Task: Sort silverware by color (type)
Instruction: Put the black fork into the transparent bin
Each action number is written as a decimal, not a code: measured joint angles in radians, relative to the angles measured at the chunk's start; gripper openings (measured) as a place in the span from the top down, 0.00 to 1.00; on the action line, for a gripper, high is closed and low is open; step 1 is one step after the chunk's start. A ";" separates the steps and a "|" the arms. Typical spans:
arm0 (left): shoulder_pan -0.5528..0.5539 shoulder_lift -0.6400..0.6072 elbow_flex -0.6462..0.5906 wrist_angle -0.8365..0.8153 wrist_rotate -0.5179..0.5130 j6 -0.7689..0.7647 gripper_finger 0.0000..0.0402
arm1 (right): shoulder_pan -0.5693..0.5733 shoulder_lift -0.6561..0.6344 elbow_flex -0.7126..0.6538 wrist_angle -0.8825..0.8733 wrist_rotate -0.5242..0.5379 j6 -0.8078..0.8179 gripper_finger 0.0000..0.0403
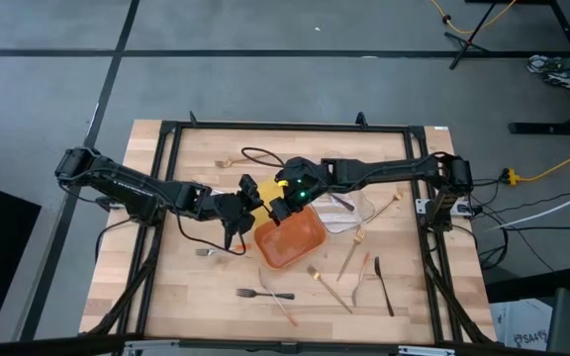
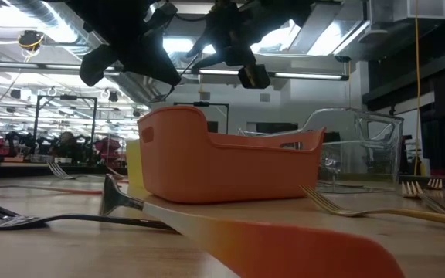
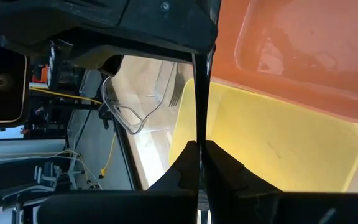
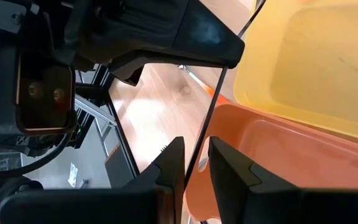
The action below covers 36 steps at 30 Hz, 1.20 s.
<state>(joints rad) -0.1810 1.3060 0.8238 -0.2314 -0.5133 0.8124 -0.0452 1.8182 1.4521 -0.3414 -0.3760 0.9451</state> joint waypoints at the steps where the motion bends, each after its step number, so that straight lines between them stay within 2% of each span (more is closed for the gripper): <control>1: 0.000 0.000 0.000 0.000 0.000 0.000 0.99 | 0.000 0.000 0.000 0.000 0.000 0.000 0.84; 9: 0.000 0.000 0.000 -0.001 0.000 0.002 0.99 | 0.000 -0.001 -0.001 -0.011 0.001 -0.007 0.98; 15: 0.000 0.000 0.000 -0.001 0.000 0.002 0.99 | 0.000 -0.001 -0.001 -0.009 0.001 -0.011 0.96; 19: 0.000 0.000 0.000 -0.001 -0.001 0.002 0.99 | 0.000 -0.001 -0.001 -0.012 0.002 -0.015 0.99; 27: 0.000 0.000 0.001 0.005 0.002 0.002 0.93 | 0.000 -0.001 -0.001 -0.010 0.004 -0.038 1.00; 36: -0.006 0.000 0.001 0.003 0.002 0.002 0.92 | -0.001 -0.001 -0.001 -0.018 0.012 -0.038 1.00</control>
<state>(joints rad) -0.1874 1.3060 0.8249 -0.2282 -0.5110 0.8148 -0.0460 1.8168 1.4514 -0.3590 -0.3637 0.9070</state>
